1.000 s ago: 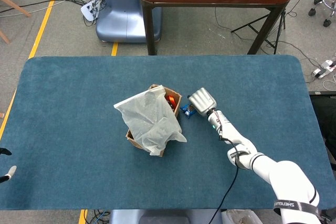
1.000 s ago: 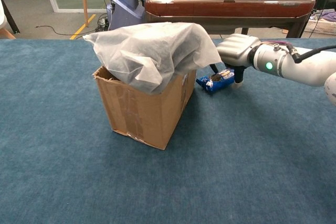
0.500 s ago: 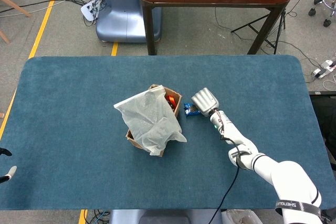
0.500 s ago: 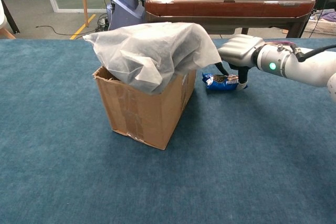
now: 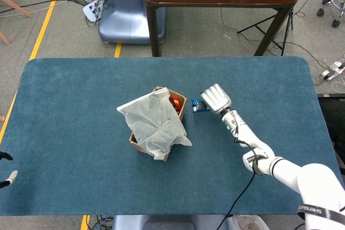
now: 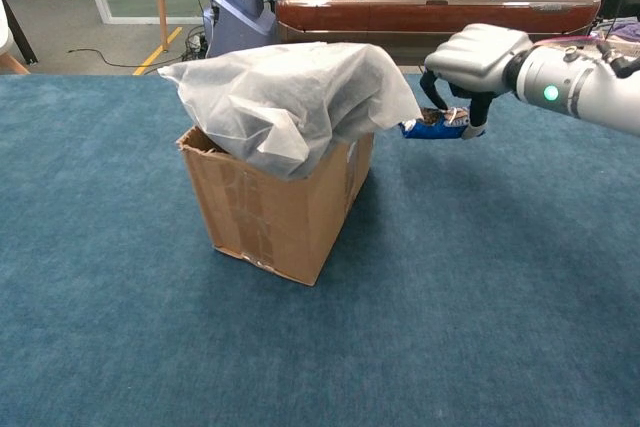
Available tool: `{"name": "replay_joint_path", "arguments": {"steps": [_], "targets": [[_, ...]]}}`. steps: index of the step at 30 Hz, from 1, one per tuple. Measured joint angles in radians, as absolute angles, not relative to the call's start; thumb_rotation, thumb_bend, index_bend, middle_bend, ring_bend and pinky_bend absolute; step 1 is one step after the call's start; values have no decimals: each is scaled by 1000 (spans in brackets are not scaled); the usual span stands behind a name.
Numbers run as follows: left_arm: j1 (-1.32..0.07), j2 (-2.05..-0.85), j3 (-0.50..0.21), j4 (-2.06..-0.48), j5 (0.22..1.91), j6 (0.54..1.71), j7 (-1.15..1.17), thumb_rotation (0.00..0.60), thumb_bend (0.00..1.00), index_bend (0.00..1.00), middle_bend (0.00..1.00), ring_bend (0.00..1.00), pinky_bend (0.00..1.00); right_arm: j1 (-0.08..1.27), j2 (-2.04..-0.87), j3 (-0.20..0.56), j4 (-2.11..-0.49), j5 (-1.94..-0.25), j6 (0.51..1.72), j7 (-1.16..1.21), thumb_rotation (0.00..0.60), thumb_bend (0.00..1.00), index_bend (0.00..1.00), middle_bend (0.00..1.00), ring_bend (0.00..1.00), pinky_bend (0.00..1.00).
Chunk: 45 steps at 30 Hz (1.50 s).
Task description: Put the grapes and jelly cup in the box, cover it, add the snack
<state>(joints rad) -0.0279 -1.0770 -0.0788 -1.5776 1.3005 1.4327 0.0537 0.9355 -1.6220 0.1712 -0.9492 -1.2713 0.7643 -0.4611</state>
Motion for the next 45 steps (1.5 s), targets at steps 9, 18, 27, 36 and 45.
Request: {"name": "replay_joint_path", "arguments": {"steps": [9, 18, 27, 36, 45], "targets": [[-38, -1093, -73, -1568, 1302, 1416, 78, 600, 225, 443, 380, 306, 462, 888, -1427, 209, -1246, -1190, 877, -655, 600, 198, 677, 989, 985, 918], [-42, -1098, -73, -1567, 1304, 1415, 83, 600, 225, 443, 380, 306, 462, 873, -1287, 255, -1507, -1113, 980, -788, 600, 181, 677, 990, 985, 917], [-37, -1090, -75, -1574, 1308, 1427, 69, 600, 225, 444, 380, 306, 462, 931, -1354, 277, -1519, -1118, 998, -786, 600, 170, 677, 993, 988, 917], [-31, -1080, -75, -1585, 1315, 1439, 54, 600, 225, 443, 380, 306, 462, 994, -1505, 293, -1410, -1110, 993, -733, 600, 166, 677, 994, 989, 917], [-28, -1075, -74, -1590, 1322, 1445, 47, 600, 225, 443, 380, 306, 462, 1039, -1619, 310, -1285, -1165, 1007, -594, 600, 164, 677, 995, 990, 918]]}}
